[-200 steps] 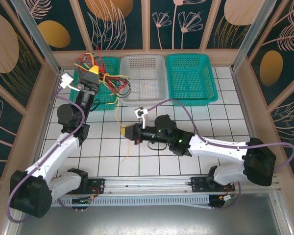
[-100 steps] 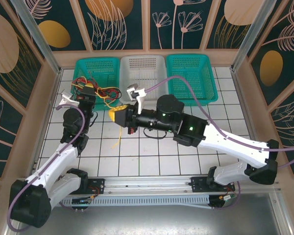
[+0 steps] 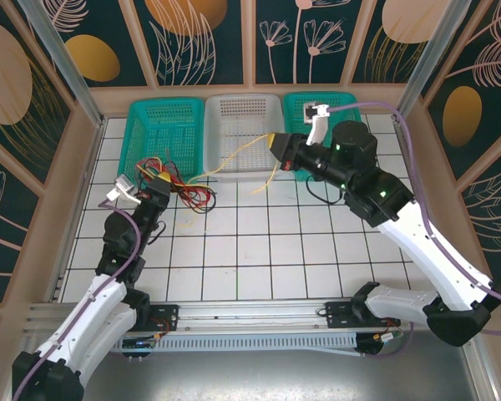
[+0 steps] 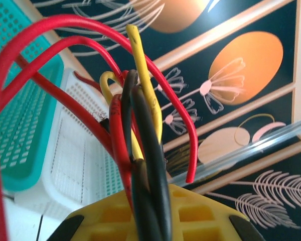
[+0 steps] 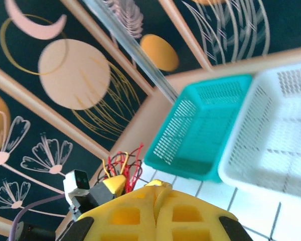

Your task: Untangle the cables

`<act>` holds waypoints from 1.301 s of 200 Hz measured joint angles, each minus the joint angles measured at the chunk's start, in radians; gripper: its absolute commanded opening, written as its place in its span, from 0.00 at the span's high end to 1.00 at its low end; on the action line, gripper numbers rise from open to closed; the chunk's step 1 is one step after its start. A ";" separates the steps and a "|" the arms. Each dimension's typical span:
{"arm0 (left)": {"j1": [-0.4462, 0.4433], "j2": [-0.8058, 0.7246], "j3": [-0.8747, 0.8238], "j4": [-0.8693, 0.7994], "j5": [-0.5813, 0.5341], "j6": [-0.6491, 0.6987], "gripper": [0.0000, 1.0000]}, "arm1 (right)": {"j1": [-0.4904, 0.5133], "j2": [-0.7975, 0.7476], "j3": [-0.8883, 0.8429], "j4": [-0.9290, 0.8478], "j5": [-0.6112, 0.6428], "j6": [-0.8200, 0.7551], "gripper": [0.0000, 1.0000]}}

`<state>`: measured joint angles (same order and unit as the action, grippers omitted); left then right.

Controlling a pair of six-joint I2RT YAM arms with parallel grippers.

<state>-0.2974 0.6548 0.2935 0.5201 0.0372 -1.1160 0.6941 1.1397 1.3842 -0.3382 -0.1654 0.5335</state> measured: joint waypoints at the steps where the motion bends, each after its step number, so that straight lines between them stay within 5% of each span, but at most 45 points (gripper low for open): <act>1: 0.000 0.000 -0.005 0.002 0.004 -0.002 1.00 | -0.004 0.000 -0.003 -0.003 -0.004 0.000 1.00; 38: 0.004 0.047 -0.095 -0.022 0.034 -0.025 0.99 | 0.002 -0.006 -0.233 0.073 -0.035 0.098 1.00; 66: 0.014 0.127 -0.098 -0.101 0.038 -0.006 0.47 | 0.112 0.012 -0.348 0.103 0.060 0.137 1.00; 105: 0.016 0.090 -0.101 -0.225 0.029 -0.004 0.26 | 0.168 0.023 -0.267 0.114 0.107 0.106 1.00; 171: 0.016 0.120 -0.036 -0.465 -0.026 0.051 0.31 | 0.287 0.187 0.084 -0.071 0.205 -0.025 1.00; 214: 0.016 0.261 0.097 -0.487 0.078 0.114 0.41 | 0.405 0.317 0.349 -0.254 0.280 -0.164 1.00; 260: 0.016 0.278 0.167 -0.486 0.165 0.147 0.45 | 0.473 0.320 0.427 -0.312 0.298 -0.256 1.00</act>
<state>-0.2813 0.9325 0.4603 0.0341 0.2024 -0.9691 1.1667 1.4597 1.8114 -0.6506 0.1326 0.2771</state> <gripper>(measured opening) 0.569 0.050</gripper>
